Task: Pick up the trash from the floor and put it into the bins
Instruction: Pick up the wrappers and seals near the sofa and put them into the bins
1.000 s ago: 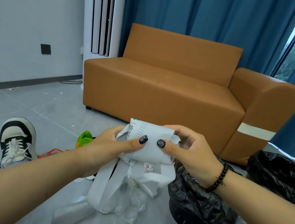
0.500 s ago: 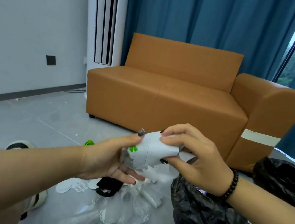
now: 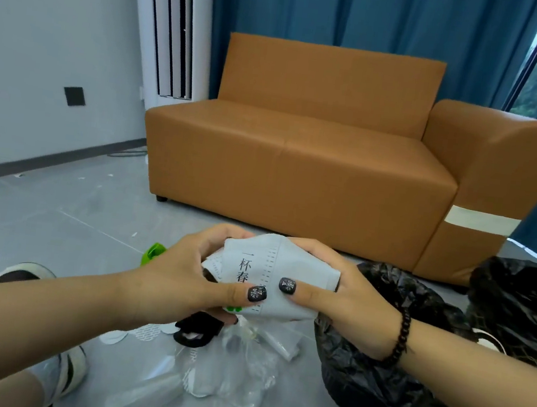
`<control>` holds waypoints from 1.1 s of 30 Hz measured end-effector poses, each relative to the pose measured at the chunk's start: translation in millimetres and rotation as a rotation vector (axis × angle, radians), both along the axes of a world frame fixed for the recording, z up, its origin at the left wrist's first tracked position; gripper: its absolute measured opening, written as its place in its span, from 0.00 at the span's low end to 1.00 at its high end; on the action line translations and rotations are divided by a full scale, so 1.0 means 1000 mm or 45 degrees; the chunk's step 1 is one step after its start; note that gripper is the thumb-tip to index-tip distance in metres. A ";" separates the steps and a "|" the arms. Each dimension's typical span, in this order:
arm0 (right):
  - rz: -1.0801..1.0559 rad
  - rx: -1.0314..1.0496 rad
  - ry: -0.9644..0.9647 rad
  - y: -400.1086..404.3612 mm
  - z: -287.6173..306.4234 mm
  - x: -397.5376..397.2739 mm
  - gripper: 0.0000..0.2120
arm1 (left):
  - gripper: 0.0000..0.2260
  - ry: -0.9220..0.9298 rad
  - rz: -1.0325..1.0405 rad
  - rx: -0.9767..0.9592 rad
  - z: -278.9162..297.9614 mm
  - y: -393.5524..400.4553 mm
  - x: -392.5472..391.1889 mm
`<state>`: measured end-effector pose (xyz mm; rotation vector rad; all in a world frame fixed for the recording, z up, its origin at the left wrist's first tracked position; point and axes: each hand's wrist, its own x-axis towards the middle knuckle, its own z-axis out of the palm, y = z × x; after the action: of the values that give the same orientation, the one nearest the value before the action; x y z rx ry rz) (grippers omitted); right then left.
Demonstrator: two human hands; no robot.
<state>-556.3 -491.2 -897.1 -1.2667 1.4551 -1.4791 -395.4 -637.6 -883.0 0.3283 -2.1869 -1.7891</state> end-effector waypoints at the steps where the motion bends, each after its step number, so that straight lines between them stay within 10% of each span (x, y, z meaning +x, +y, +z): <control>1: -0.008 0.039 -0.115 -0.001 -0.002 -0.001 0.27 | 0.24 0.010 0.005 -0.029 -0.002 0.002 -0.003; 8: -0.102 0.086 -0.383 0.005 -0.008 -0.020 0.27 | 0.26 0.046 -0.002 0.012 -0.023 0.009 -0.036; 24: -0.677 -0.153 0.015 0.021 -0.028 -0.111 0.13 | 0.37 -0.138 -0.061 -0.017 -0.039 0.014 -0.143; 29: -1.006 -0.106 -0.009 0.041 -0.040 -0.151 0.15 | 0.20 -0.414 -0.032 -0.060 -0.088 0.022 -0.171; 33: -1.136 0.062 0.358 0.062 -0.046 -0.178 0.15 | 0.08 -0.133 -0.084 -0.446 -0.122 0.051 -0.184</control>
<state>-734.3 -429.4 -942.9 -0.8287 2.4223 -1.8188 -579.3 -586.5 -1005.2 0.2761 -2.5547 -1.4087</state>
